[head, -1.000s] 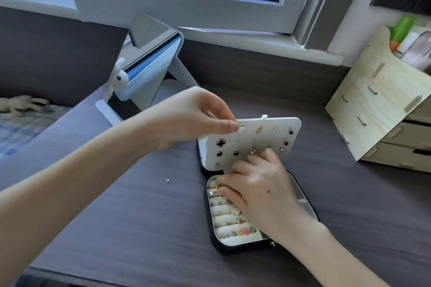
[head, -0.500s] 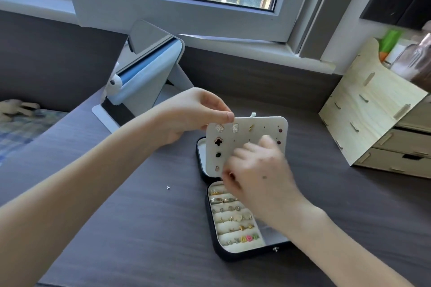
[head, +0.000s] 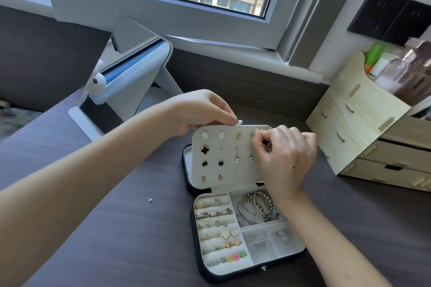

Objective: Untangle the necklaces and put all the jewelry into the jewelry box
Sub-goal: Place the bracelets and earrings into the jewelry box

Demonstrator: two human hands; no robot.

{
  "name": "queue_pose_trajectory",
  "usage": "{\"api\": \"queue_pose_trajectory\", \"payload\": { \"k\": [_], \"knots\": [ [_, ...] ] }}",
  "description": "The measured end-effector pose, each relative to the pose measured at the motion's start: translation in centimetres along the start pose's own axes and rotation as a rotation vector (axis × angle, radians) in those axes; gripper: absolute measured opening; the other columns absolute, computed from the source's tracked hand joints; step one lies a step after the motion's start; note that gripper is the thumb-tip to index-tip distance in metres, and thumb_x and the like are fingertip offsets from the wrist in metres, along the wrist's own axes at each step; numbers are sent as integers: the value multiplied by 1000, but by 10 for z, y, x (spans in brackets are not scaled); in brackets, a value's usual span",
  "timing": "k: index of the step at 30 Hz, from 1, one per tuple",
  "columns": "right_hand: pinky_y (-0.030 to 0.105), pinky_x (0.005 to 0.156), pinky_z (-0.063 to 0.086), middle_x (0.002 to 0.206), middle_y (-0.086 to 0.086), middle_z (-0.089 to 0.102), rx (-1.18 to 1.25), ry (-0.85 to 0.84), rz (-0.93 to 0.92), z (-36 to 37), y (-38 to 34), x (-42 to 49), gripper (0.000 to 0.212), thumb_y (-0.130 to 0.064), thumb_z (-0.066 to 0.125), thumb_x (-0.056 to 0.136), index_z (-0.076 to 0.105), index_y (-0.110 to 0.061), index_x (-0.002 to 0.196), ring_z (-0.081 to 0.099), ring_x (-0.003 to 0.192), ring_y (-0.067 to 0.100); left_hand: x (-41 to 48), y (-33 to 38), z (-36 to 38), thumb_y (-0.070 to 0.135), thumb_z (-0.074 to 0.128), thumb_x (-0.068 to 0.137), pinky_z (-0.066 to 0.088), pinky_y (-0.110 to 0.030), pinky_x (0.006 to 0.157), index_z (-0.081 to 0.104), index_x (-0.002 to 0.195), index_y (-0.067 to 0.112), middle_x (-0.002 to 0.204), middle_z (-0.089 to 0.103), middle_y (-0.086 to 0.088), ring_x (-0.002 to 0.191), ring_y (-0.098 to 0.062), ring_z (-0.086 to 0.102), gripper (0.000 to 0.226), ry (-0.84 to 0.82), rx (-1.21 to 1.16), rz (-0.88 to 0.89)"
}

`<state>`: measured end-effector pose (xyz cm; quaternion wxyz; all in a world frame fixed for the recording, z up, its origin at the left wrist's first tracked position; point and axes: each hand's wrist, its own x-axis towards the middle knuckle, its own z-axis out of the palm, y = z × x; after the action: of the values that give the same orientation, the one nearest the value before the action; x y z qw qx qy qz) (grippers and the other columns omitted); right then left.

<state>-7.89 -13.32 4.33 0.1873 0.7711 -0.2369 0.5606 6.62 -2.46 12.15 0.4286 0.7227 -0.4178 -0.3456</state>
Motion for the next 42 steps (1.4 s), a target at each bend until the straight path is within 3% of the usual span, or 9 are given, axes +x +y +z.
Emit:
{"api": "queue_pose_trajectory", "payload": {
  "k": [6, 10, 19, 26, 32, 36, 42],
  "knots": [
    [34, 59, 28, 47, -1, 40, -30, 37, -84, 3, 4, -8, 36, -12, 57, 85, 45, -14, 52, 39, 47, 22, 6, -4, -1, 22, 71, 82, 45, -38, 78, 70, 73, 17, 75, 71, -4, 75, -20, 65, 11, -13, -24, -2],
    [34, 59, 27, 47, -1, 37, -58, 73, -101, 3, 3, -2, 37, -12, 53, 86, 43, -14, 51, 37, 47, 21, 5, -3, -2, 22, 71, 83, 42, -35, 76, 70, 74, 16, 74, 70, -3, 76, -19, 64, 11, -40, -44, -6],
    [33, 60, 25, 47, -1, 35, -67, 87, -110, 1, -1, -2, 37, -12, 56, 84, 41, -13, 51, 35, 47, 22, 7, -4, -2, 22, 70, 84, 51, -26, 69, 69, 75, 17, 72, 70, 0, 71, -13, 66, 10, -49, -54, -2],
    [33, 60, 24, 47, 0, 34, -72, 98, -137, 1, -4, 0, 38, -11, 54, 86, 40, -13, 50, 34, 46, 21, 6, -4, -3, 19, 69, 84, 49, -23, 67, 68, 72, 17, 68, 68, 2, 69, -11, 64, 12, -46, -70, 2],
    [33, 60, 26, 48, -1, 42, -59, 7, -218, -3, -3, -6, 35, -11, 64, 83, 49, -14, 52, 41, 46, 21, 5, -5, -6, 18, 67, 86, 50, -25, 71, 68, 75, 16, 74, 69, -2, 75, -14, 64, 11, -62, -84, 4],
    [34, 60, 28, 56, -2, 57, 45, -59, -277, -13, 1, -8, 19, -13, 64, 86, 68, -10, 68, 47, 48, 22, 6, -7, -8, 19, 67, 86, 53, -25, 70, 68, 78, 14, 79, 70, -4, 76, -14, 66, 9, -85, -85, 10],
    [34, 59, 34, 62, -5, 60, 232, -193, -159, -29, 12, 8, 18, -18, 67, 85, 66, -16, 68, 50, 53, 15, 7, -2, -9, 16, 66, 85, 53, -20, 66, 70, 78, 12, 73, 69, -1, 70, -10, 62, 9, -240, -127, 43]
  ]
}}
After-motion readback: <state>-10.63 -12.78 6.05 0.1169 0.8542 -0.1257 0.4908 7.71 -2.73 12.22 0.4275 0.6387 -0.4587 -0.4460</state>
